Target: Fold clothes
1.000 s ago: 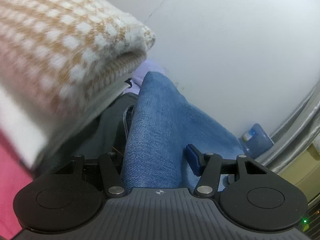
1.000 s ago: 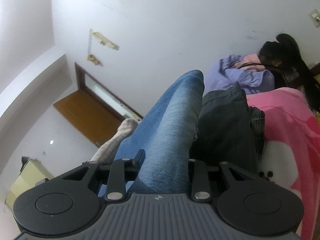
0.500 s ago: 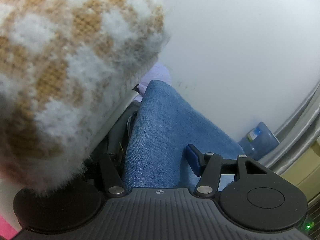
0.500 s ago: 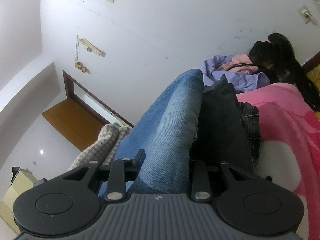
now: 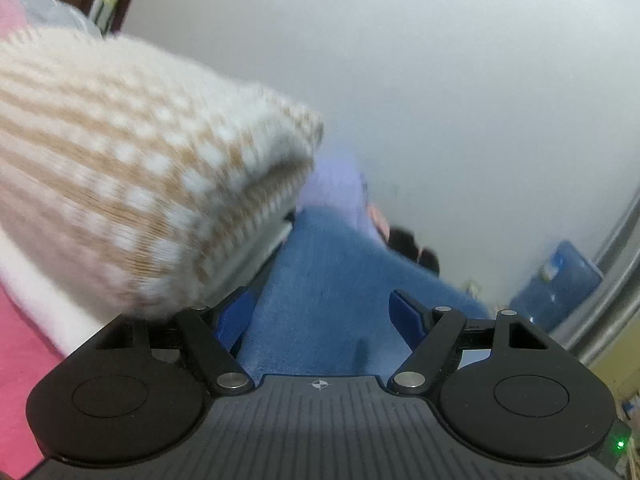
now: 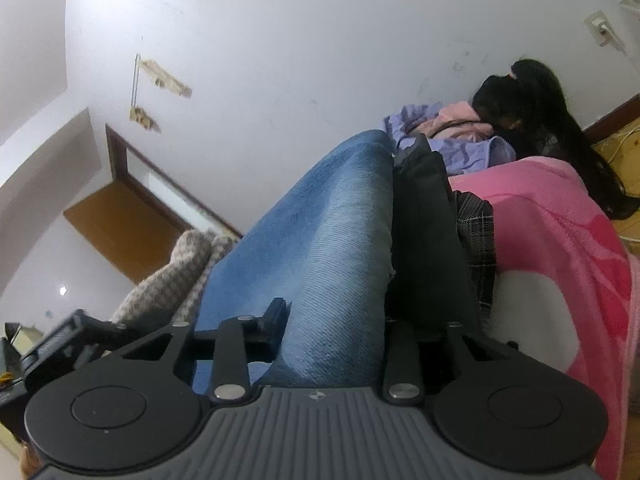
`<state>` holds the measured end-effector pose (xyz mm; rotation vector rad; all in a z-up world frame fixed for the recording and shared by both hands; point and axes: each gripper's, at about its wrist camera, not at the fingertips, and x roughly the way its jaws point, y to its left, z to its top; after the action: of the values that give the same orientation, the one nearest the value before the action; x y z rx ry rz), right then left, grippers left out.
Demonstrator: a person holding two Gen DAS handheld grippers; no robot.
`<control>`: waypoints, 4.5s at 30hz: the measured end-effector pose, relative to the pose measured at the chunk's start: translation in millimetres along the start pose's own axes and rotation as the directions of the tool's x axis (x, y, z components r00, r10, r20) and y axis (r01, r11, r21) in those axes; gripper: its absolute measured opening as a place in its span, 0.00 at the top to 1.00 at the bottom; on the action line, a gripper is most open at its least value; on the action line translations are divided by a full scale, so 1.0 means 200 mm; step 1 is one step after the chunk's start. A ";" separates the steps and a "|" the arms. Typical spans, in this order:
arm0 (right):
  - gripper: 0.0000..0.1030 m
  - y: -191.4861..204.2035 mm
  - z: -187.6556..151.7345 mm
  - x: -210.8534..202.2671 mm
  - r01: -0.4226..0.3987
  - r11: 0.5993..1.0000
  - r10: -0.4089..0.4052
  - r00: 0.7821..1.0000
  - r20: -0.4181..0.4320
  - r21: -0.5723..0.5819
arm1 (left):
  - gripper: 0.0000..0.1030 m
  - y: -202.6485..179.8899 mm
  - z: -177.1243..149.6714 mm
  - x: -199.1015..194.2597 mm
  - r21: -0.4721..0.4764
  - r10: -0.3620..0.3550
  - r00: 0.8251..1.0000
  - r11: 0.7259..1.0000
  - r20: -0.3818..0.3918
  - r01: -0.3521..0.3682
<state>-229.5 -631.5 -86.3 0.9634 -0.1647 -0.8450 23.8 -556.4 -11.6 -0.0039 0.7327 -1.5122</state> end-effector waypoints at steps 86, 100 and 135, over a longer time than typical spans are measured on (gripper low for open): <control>0.83 0.51 0.24 1.00 -0.225 0.716 -0.102 0.903 -0.418 -0.660 | 0.37 -0.12 -0.03 0.65 0.429 0.294 0.947 0.844 0.131 -0.321; 0.81 0.43 0.54 0.41 -0.241 0.768 0.049 0.946 -0.321 -0.593 | 0.28 -0.28 -0.06 0.45 0.534 0.196 0.961 0.801 0.195 -0.271; 0.86 0.22 -0.08 -0.39 -0.244 0.259 0.022 0.969 -0.247 -0.935 | 0.28 -0.23 -0.04 0.58 0.454 0.356 0.934 0.828 0.029 -0.330</control>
<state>-249.3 -554.2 -43.8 -0.2000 0.4335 -0.5054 -33.2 -662.2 -47.9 0.5037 0.3803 -1.3034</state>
